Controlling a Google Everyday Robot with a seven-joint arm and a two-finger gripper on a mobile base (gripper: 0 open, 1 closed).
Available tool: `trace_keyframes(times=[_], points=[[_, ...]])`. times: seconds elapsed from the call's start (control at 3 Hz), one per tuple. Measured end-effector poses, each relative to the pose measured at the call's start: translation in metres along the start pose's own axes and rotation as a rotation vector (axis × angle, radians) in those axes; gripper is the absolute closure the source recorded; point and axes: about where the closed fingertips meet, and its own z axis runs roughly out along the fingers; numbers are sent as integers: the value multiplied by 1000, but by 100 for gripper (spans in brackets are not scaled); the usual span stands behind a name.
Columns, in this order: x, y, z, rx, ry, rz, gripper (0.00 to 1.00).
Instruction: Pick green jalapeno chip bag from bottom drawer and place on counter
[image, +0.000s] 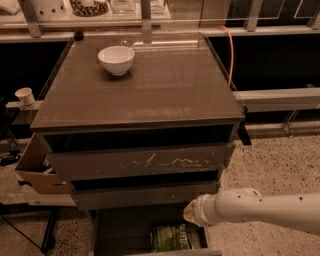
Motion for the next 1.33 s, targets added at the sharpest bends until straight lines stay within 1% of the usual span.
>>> trace_keyframes(times=[0.33, 0.67, 1.0, 1.33], points=[[34, -13, 60, -62, -11, 105, 100], [56, -16, 97, -103, -14, 182, 100], [56, -16, 97, -103, -14, 182, 100], [79, 1, 128, -163, -26, 213, 100]])
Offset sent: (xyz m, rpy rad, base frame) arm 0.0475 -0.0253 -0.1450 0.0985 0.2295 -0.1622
